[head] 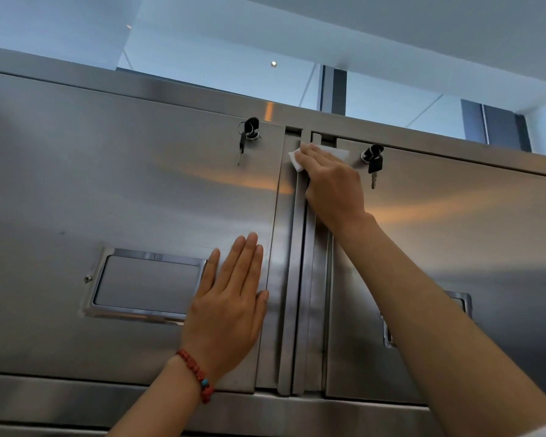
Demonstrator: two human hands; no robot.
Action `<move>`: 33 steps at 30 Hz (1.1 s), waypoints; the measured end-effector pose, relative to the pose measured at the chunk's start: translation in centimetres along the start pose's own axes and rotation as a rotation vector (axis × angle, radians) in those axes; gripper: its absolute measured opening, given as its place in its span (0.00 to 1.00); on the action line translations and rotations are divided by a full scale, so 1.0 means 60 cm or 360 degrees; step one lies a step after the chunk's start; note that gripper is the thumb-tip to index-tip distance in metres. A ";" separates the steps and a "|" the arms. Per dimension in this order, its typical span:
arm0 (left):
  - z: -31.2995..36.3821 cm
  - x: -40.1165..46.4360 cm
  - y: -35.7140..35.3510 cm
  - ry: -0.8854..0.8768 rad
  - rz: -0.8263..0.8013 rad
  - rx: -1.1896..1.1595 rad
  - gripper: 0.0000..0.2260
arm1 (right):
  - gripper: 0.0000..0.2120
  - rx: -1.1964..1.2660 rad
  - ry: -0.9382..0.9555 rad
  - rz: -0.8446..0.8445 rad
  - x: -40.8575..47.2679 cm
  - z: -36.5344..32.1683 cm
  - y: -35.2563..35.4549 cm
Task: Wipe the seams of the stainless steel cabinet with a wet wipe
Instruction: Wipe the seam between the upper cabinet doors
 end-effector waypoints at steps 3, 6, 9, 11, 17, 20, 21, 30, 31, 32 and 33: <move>0.000 0.000 0.000 -0.0011 0.0004 -0.0007 0.25 | 0.17 0.0010 0.0023 0.0059 -0.010 -0.007 0.000; 0.000 0.000 -0.001 -0.0013 -0.0005 0.0001 0.25 | 0.16 -0.0010 0.0044 0.0082 -0.007 -0.004 0.000; 0.000 0.000 -0.001 -0.0011 -0.0012 0.0006 0.25 | 0.16 0.0012 -0.0001 0.0037 -0.002 -0.002 0.000; 0.000 0.000 -0.001 -0.0009 -0.0008 0.0001 0.25 | 0.16 0.0010 -0.0004 0.0039 -0.006 -0.007 0.000; 0.000 0.001 0.000 -0.0002 -0.0022 0.0001 0.25 | 0.15 -0.0012 -0.0003 -0.0018 -0.002 -0.004 0.001; 0.000 0.001 0.001 -0.0003 -0.0017 0.0003 0.25 | 0.16 -0.0001 -0.0023 -0.0047 -0.003 -0.006 0.000; 0.001 0.000 0.002 -0.0004 -0.0017 -0.0001 0.25 | 0.16 0.0004 -0.0010 -0.0013 -0.006 -0.008 0.001; 0.002 0.000 0.001 0.0007 -0.0003 0.0007 0.25 | 0.16 0.0010 -0.0064 -0.0042 0.011 0.003 -0.004; 0.002 0.000 0.001 0.0007 -0.0004 0.0007 0.25 | 0.17 -0.0002 -0.0081 -0.0075 0.016 0.007 -0.006; 0.002 0.000 0.001 0.0005 -0.0005 0.0008 0.25 | 0.18 -0.0018 -0.0089 -0.0098 0.019 0.011 -0.008; 0.001 0.001 0.001 0.0003 -0.0005 0.0012 0.25 | 0.18 -0.0030 -0.0094 -0.0110 0.022 0.014 -0.009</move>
Point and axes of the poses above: each hand's wrist, its own x-axis towards the middle knuckle, its own y-axis out of the back of the hand, z = x × y, the point moved 2 cm from there along x, towards the middle knuckle, and after that the axes turned 9 degrees about y, right-handed, at the moved point
